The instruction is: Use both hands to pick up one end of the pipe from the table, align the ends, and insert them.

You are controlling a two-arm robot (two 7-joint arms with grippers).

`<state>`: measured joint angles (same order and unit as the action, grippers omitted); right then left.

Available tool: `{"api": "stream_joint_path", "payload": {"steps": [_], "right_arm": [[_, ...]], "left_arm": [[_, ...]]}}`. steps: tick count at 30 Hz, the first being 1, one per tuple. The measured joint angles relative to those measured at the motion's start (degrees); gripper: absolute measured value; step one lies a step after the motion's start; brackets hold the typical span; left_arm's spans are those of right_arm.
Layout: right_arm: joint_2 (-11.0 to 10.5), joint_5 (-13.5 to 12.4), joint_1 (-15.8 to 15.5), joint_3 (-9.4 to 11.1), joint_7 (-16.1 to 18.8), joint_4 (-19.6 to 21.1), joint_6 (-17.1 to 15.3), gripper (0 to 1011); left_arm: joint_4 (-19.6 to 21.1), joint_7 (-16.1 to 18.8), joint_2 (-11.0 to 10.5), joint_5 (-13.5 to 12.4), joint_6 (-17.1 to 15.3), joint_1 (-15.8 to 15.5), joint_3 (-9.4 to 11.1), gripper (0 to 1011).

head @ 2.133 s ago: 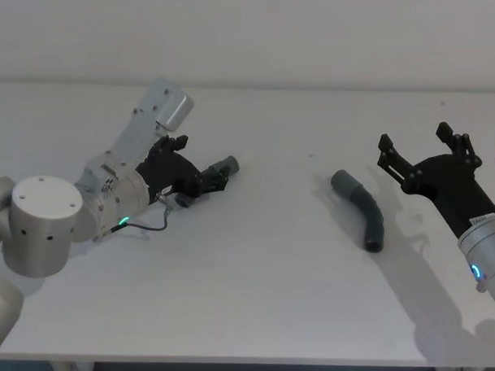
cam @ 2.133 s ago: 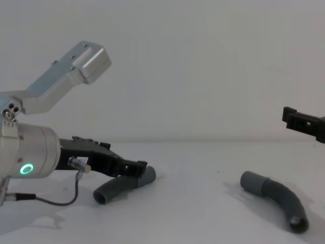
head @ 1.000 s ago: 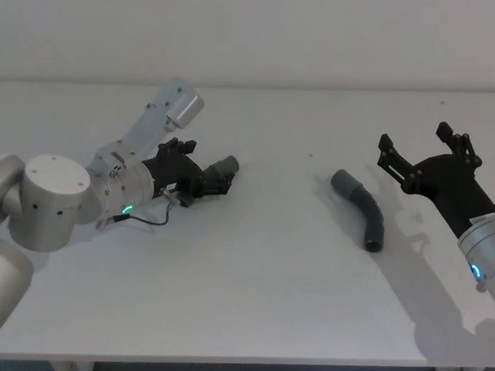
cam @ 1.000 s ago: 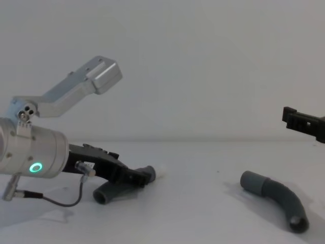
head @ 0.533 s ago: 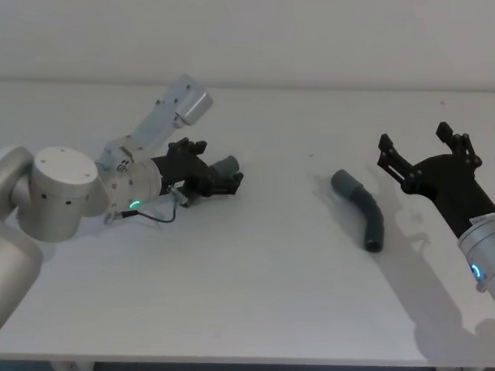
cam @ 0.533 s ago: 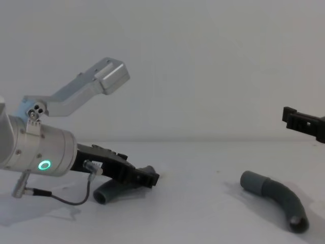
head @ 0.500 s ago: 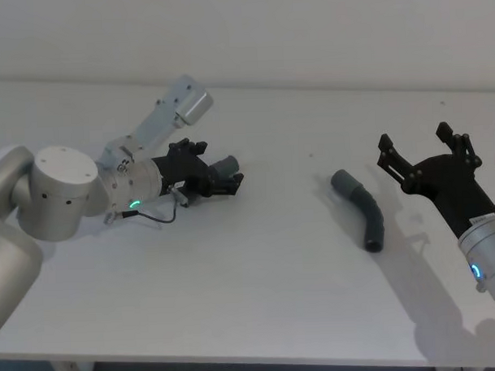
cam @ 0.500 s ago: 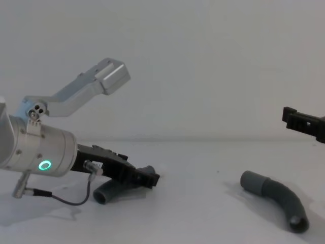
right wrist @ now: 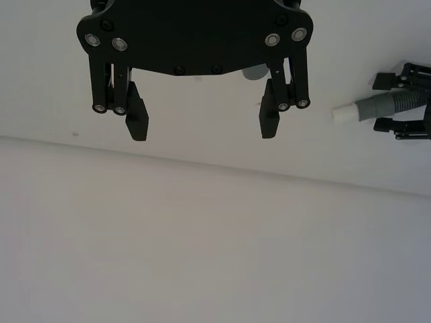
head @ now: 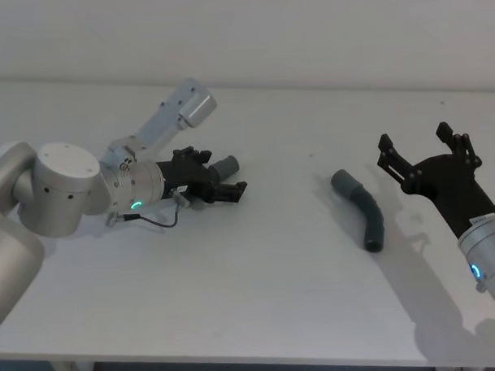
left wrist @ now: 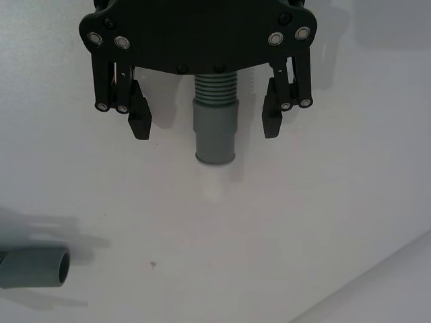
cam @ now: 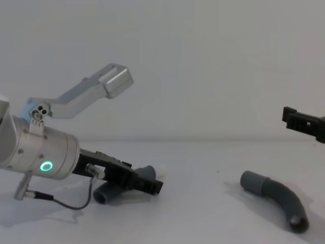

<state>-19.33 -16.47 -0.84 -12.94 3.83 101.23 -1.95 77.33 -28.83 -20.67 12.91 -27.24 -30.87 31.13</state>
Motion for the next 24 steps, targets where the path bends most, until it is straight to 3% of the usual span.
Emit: {"api": "stream_joint_path", "payload": {"steps": [8, 24], "right_arm": [[0.0, 0.0, 0.0, 0.0, 0.0, 0.0, 0.0, 1000], [0.0, 0.0, 0.0, 0.0, 0.0, 0.0, 0.0, 1000]], "left_arm": [[-0.21, -0.68, -0.13, 0.38, -0.83, -0.38, 0.33, 989], [-0.39, -1.27, -0.21, 0.7, -1.54, -0.69, 0.64, 650]]}}
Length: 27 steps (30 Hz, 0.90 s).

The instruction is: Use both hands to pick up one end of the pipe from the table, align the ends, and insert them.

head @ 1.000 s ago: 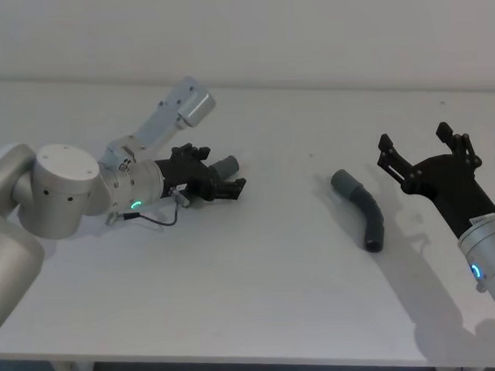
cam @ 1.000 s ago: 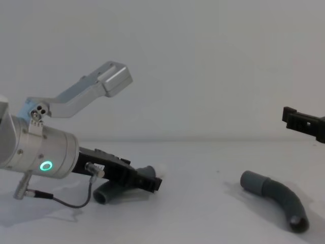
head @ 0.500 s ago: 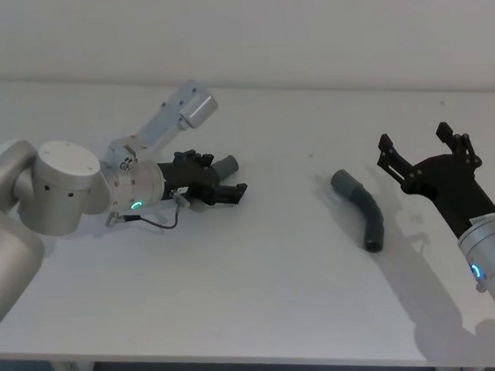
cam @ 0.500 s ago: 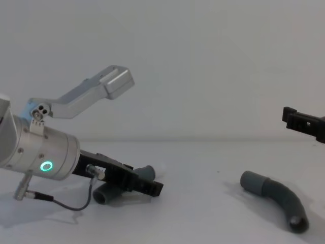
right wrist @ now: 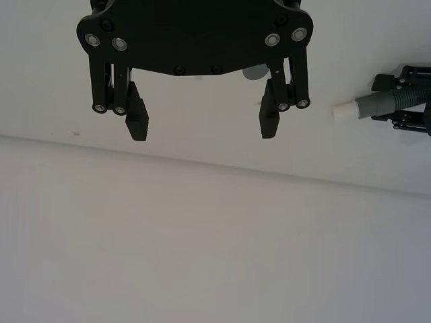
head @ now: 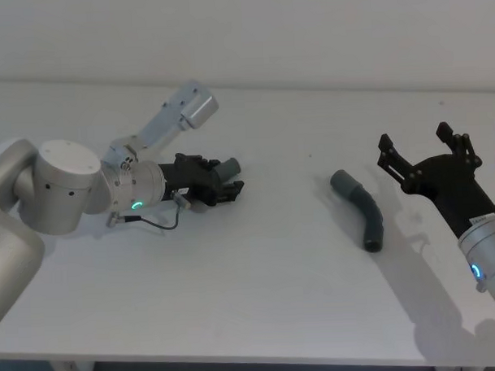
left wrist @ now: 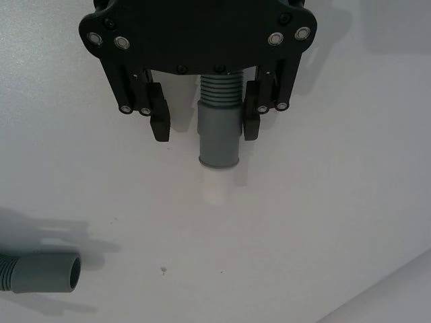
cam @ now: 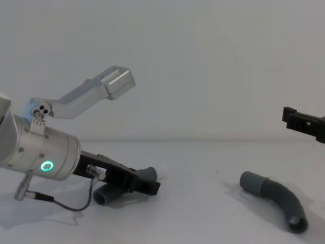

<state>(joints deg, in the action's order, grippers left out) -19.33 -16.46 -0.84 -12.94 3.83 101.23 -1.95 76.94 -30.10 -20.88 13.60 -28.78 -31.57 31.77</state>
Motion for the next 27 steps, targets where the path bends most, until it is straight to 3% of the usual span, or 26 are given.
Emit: {"api": "stream_joint_path", "payload": {"steps": [27], "right_arm": [[0.0, 0.0, 0.07, -0.07, 0.22, -0.03, -0.08, 1000]], "left_arm": [[-0.1, -0.14, -0.07, 0.05, -0.29, -0.1, 0.09, 450]]}}
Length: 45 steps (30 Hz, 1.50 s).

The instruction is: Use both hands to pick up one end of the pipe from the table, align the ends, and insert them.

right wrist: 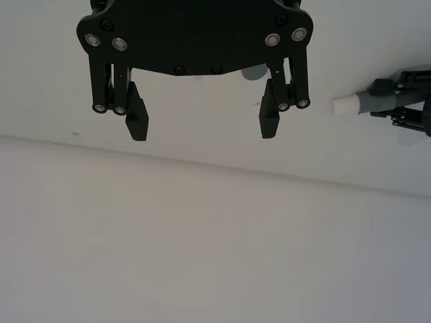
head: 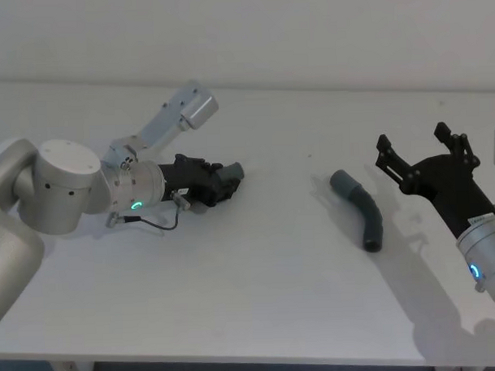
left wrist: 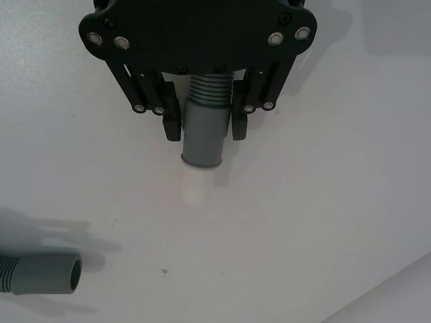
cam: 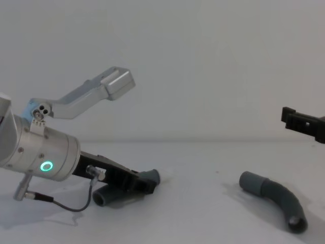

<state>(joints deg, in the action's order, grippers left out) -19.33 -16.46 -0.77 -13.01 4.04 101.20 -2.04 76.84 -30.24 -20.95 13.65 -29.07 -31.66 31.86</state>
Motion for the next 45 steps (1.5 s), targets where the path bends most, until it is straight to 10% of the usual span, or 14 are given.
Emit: {"api": "stream_joint_path", "payload": {"steps": [13, 28, 45], "right_arm": [[-1.46, -0.11, 1.86, -2.06, 4.49, -0.55, -3.98, 1000], [-4.35, -1.65, 6.52, -6.43, 12.66, -2.54, -16.58, 1000], [-4.24, -4.06, 9.59, -6.82, 13.23, -5.0, -25.98, 1000]], "left_arm": [[0.0, 0.01, 0.0, -0.02, -0.04, 0.0, -0.01, 396], [0.0, 0.02, 0.0, -0.02, -0.04, 0.01, -0.01, 382], [0.01, 0.01, 0.0, -0.01, -0.04, 0.0, -0.01, 382]]}}
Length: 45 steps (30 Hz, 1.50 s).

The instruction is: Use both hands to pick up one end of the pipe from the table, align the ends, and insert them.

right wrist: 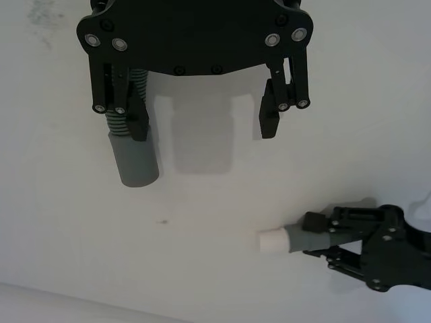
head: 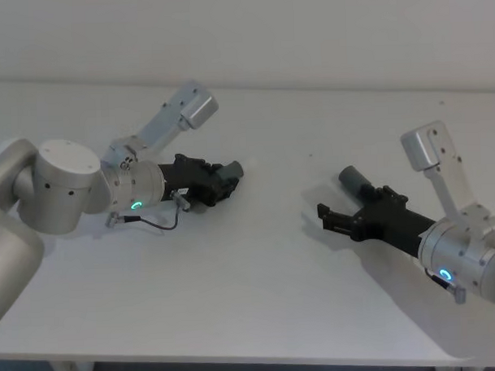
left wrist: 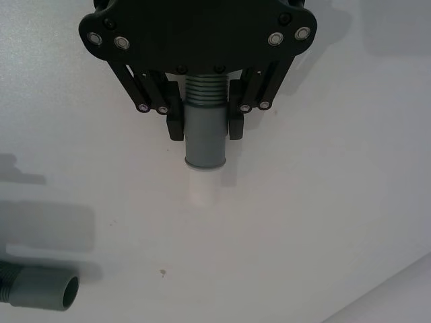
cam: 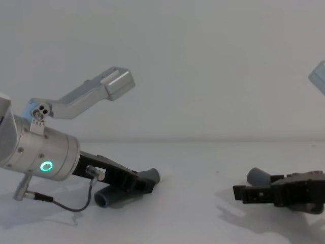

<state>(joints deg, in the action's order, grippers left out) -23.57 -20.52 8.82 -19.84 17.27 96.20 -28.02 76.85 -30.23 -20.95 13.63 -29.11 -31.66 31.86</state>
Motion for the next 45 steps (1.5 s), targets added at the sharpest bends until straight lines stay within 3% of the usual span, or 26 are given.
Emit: {"api": "stream_joint_path", "payload": {"steps": [27, 45], "right_arm": [[-0.43, -2.6, 1.05, 0.89, 0.04, 1.16, 0.11, 1000], [-0.98, -2.61, 1.16, 0.33, -0.99, -0.43, -0.11, 1000]], "left_arm": [[0.0, 0.0, 0.0, 0.0, 0.0, 0.0, 0.0, 382], [0.0, 0.0, 0.0, 0.0, 0.0, 0.0, 0.0, 382]]}}
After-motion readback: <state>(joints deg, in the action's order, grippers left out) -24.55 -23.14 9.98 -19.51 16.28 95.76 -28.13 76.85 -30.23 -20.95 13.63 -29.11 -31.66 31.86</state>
